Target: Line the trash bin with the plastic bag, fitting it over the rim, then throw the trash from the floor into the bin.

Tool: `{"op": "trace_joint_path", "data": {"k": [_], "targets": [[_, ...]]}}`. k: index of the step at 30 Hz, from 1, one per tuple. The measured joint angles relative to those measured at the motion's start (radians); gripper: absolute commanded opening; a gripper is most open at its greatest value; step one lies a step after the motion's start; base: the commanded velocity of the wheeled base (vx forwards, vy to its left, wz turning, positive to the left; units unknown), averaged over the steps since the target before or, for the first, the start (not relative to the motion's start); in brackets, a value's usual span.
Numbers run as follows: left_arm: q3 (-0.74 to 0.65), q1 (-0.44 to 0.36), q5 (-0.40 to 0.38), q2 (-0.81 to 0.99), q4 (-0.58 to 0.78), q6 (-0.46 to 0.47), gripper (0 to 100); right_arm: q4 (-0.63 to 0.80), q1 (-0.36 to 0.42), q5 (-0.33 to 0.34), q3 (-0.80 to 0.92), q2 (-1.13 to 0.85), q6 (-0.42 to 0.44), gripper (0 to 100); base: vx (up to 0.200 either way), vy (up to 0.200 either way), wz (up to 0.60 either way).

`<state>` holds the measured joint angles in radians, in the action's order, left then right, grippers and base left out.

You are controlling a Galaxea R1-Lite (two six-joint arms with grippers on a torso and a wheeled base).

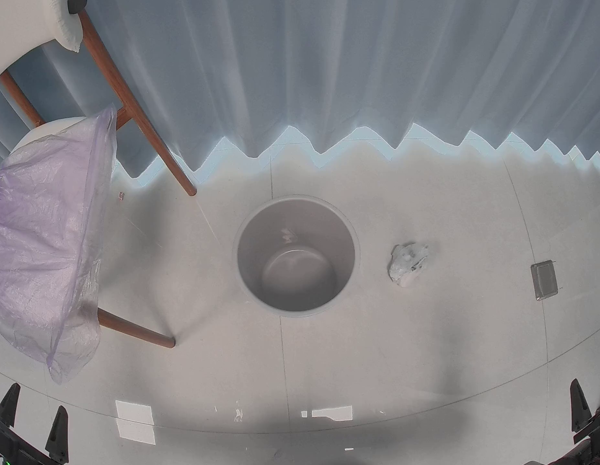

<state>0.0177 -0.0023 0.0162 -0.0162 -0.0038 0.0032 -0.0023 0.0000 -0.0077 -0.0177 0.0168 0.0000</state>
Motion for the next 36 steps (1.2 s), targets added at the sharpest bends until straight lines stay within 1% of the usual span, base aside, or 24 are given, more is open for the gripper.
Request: {"op": "trace_joint_path", "data": {"k": [14, 23, 29, 32, 36], "targets": [[0.000, 0.001, 0.011, 0.000, 0.002, -0.002, 100, 0.000, 0.000, 0.000, 0.000, 0.000, 0.001, 100, 0.000, 0.000, 0.00], [0.000, 0.002, 0.005, 0.000, -0.012, 0.003, 100, 0.000, 0.000, 0.000, 0.000, 0.000, 0.002, 100, 0.000, 0.000, 0.00], [0.000, 0.002, 0.025, 0.000, -0.015, -0.030, 100, 0.000, 0.000, 0.000, 0.000, 0.000, 0.002, 100, 0.000, 0.000, 0.00], [0.000, 0.002, 0.027, 0.000, -0.080, -0.012, 100, 0.000, 0.000, 0.000, 0.000, 0.000, 0.002, 100, 0.000, 0.000, 0.00], [0.000, 0.001, 0.020, 0.000, -0.190, 0.053, 100, 0.000, 0.000, 0.000, 0.000, 0.000, 0.001, 100, 0.000, 0.000, 0.00]]}}
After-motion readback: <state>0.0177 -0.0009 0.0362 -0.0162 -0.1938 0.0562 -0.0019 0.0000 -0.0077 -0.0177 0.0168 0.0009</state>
